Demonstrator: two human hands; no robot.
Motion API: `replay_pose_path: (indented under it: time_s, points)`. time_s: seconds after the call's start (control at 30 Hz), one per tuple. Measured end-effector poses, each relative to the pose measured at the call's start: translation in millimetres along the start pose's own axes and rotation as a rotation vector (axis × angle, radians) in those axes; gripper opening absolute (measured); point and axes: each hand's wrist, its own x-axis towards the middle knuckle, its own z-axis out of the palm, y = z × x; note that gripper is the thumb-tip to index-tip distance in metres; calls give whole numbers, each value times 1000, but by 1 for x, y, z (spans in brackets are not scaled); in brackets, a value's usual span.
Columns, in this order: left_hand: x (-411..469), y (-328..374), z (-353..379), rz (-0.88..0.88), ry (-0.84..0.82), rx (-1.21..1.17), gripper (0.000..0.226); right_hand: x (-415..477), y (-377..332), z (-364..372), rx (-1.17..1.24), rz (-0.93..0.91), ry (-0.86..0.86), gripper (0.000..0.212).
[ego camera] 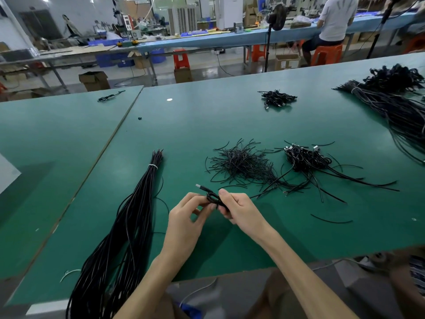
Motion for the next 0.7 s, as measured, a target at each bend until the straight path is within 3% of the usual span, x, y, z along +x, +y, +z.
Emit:
replay_pose_path:
  time_s: [0.2, 0.37, 0.7]
  points:
    - [-10, 1, 3, 213, 141, 321, 8, -2, -4, 0, -5, 20, 38, 53]
    - [-11, 0, 5, 355, 177, 441, 9, -1, -5, 0, 12, 34, 32, 50]
    - [-11, -4, 5, 450, 182, 426, 11, 0, -4, -1, 30, 64, -2, 52]
